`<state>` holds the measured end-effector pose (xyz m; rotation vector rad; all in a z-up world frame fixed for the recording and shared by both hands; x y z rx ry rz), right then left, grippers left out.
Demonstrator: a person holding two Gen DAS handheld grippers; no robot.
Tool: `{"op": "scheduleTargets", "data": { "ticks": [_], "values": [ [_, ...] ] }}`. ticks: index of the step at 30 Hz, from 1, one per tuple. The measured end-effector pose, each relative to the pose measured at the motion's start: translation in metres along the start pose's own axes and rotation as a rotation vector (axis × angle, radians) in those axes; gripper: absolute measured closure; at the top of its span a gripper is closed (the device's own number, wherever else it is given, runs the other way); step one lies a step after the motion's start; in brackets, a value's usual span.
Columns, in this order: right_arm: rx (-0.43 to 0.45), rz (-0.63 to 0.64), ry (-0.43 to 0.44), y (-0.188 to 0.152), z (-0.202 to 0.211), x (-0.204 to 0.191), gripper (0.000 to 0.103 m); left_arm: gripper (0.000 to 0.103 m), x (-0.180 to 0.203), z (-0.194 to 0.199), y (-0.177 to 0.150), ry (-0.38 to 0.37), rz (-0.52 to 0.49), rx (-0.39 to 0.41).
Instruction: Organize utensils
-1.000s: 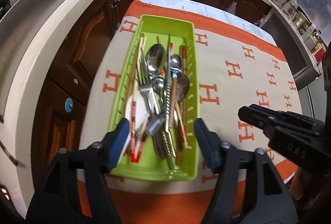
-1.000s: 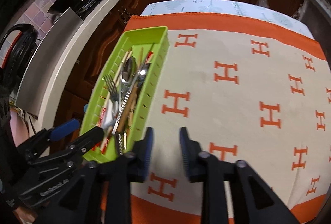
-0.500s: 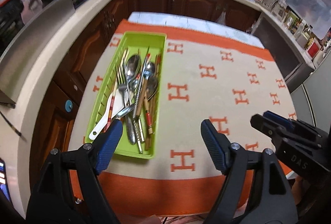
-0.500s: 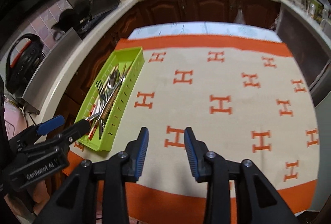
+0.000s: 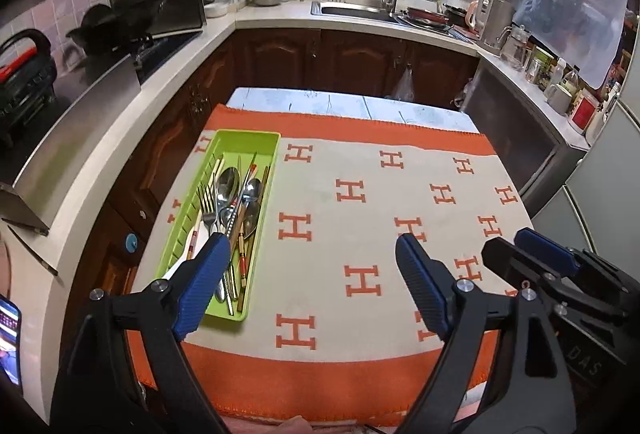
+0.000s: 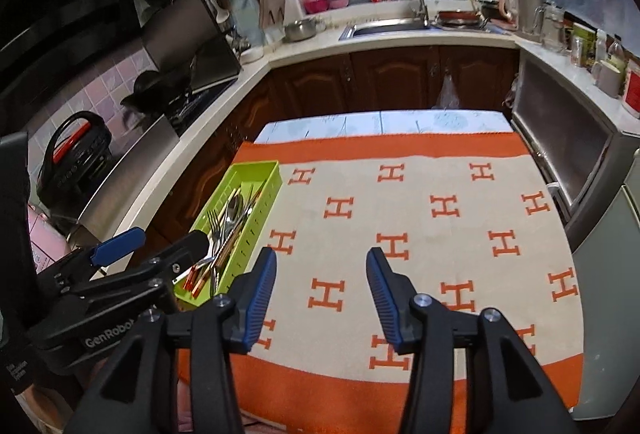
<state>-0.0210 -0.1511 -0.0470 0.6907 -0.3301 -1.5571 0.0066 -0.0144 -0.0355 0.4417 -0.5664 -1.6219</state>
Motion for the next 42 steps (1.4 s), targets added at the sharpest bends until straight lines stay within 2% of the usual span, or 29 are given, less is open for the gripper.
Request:
{"op": "scheduleTargets", "data": {
  "ticks": [5, 13, 42],
  "values": [
    [0.026, 0.003, -0.014, 0.002, 0.005, 0.002, 0.053, 0.02, 0.007, 0.0, 0.0, 0.0, -0.008, 0.005],
    [0.016, -0.001, -0.006, 0.003, 0.0, 0.007, 0.052, 0.02, 0.01, -0.005, 0.001, 0.061, -0.031, 0.013],
    [-0.004, -0.012, -0.018, 0.003, -0.008, 0.013, 0.052, 0.02, 0.009, -0.024, 0.002, 0.059, -0.028, -0.038]
  ]
}}
Point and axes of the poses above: each gripper's, at about its wrist camera, not at the fingertips, and z roughly against the way its jaws point, x to its right, y to its top, the point moved 7 cm from there along -z, roughly the way its jaws point, and after that the axes turned 8 degrees about -x, right-handed, at the moved point
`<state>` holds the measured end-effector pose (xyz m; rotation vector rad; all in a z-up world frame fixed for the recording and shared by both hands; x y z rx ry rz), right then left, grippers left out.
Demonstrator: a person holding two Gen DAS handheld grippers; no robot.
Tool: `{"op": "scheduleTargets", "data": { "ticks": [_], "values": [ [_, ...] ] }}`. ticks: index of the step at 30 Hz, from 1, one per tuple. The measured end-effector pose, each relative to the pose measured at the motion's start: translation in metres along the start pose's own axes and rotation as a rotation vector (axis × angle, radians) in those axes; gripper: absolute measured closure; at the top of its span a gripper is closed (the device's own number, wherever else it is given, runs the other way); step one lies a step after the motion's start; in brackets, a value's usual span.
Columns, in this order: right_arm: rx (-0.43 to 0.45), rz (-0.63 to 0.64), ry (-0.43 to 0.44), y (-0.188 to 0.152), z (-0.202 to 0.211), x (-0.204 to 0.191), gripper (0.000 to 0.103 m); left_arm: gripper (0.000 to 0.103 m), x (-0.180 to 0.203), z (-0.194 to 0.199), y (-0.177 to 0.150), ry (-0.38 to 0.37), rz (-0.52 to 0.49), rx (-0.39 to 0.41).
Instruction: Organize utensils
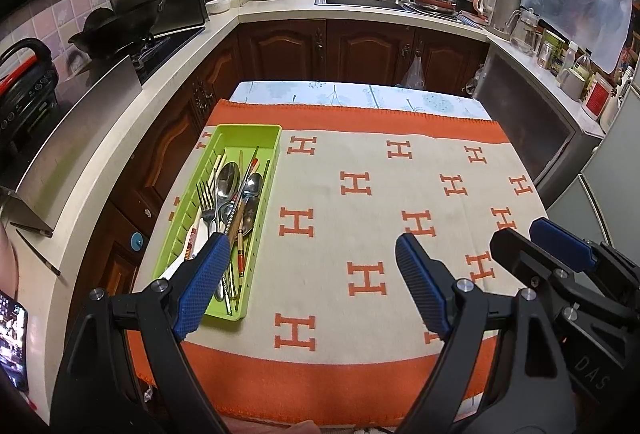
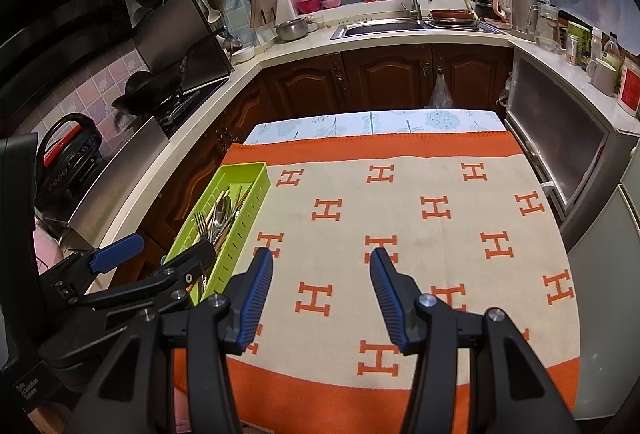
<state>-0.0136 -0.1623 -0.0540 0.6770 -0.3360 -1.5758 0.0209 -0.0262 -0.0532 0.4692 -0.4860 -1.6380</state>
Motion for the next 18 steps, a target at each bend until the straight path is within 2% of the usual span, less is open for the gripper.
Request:
{"op": "scheduleTargets", "data": {
  "ticks": [18],
  "values": [
    [-0.005, -0.007, 0.012, -0.0059, -0.0051, 0.0028, 0.052, 0.02, 0.0003, -0.0036, -0.0085, 0.002, 0.001, -0.007]
  ]
}}
Point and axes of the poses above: each gripper's, at about its wrist camera, not at the fingertips, and z roughly against the way its jaws point, x to its right, y to its top, the point moved 7 cm from there along -z, roughly the way its jaws point, and after that the axes turned 8 degrees about -x, right-handed, at the moved point
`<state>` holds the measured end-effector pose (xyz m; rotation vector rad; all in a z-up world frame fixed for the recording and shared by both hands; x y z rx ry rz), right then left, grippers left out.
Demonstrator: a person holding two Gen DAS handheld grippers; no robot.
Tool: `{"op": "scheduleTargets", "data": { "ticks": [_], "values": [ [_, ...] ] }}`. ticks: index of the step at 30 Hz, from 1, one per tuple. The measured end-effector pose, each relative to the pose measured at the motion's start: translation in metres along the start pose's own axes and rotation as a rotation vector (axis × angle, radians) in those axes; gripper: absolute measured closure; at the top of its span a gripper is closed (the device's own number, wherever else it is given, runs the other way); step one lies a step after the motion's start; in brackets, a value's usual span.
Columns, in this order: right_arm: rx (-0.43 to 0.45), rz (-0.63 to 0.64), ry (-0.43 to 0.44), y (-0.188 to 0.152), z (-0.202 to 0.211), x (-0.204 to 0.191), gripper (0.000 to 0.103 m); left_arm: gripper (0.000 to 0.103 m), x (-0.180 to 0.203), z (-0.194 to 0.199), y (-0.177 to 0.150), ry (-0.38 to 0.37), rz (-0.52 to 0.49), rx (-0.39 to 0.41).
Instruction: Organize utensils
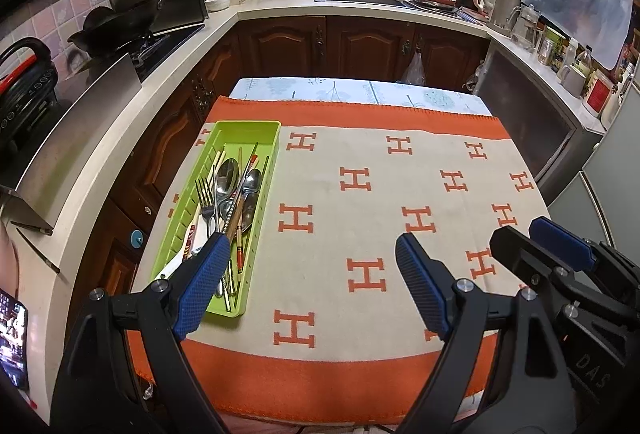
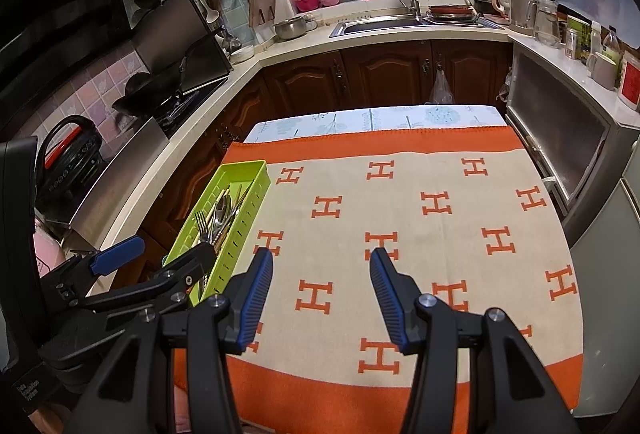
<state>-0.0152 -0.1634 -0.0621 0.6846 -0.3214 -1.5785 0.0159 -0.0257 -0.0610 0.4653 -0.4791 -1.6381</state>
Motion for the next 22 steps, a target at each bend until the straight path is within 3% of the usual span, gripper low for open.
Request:
{"op": "scheduleTargets", "data": {
  "ticks": [22],
  "values": [
    [0.002, -0.01, 0.008, -0.0002, 0.0026, 0.0042, 0.052, 0.02, 0.0074, 0.0012, -0.0037, -0.002, -0.013, -0.014]
  ]
}}
Point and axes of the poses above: each gripper's, at about its wrist camera, not at the fingertips, and z roughly against the way its jaws point, x to its right, y to its top, the point moved 7 cm from there along -z, roughly the way its jaws point, and after that the axes turned 8 degrees about -x, right-handed, at the moved point
